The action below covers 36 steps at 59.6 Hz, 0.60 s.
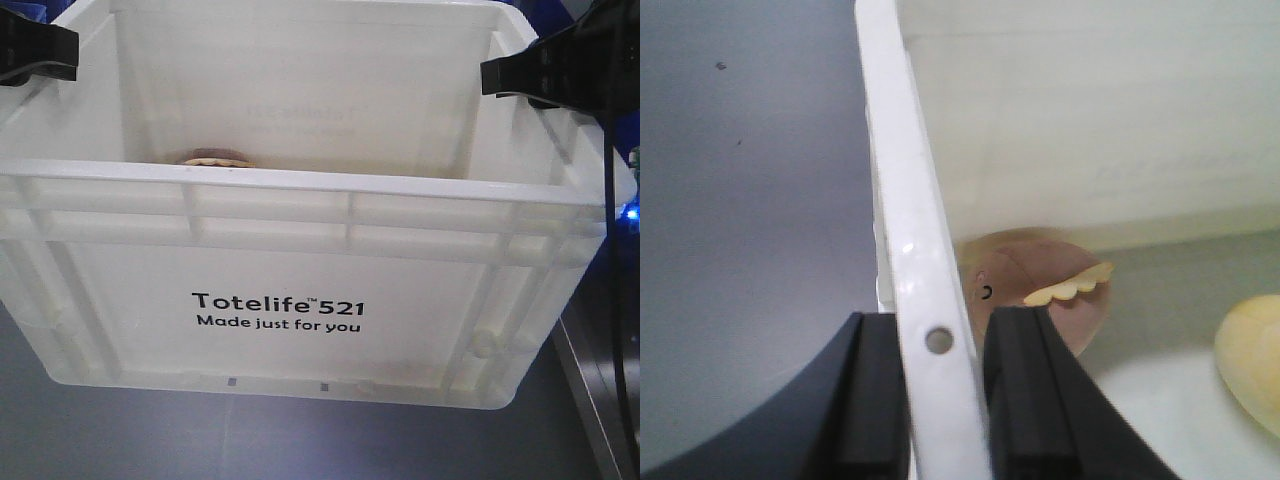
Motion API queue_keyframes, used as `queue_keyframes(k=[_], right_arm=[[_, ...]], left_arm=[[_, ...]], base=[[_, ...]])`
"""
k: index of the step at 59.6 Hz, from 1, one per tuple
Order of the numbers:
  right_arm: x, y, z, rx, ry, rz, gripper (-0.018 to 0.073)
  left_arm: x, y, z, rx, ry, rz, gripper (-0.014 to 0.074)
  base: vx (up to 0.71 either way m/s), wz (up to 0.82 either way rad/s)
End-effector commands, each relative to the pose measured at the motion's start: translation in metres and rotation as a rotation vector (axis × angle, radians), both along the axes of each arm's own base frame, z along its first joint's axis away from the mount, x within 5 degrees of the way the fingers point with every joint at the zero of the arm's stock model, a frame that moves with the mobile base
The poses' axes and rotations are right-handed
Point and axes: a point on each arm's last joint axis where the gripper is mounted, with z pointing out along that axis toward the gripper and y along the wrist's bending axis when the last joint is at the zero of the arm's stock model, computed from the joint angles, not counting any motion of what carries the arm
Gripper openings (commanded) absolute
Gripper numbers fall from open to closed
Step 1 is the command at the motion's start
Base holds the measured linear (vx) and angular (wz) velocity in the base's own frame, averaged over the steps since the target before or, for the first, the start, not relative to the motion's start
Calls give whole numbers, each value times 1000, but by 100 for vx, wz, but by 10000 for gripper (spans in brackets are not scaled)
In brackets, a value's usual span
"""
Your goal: Place moving items into box and shelve
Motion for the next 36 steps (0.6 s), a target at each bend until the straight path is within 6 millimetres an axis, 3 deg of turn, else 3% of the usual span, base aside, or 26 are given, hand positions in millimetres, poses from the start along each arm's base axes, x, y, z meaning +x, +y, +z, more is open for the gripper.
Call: queue_keyframes(k=[1, 36], right_arm=[[-4, 5, 36, 140, -210, 27, -6], [-4, 5, 36, 141, -210, 27, -6]], left_arm=[[-10, -9, 37, -154, -198, -40, -6], [-10, -9, 37, -155, -199, -40, -6]], base=[[31, -17], [34, -4]])
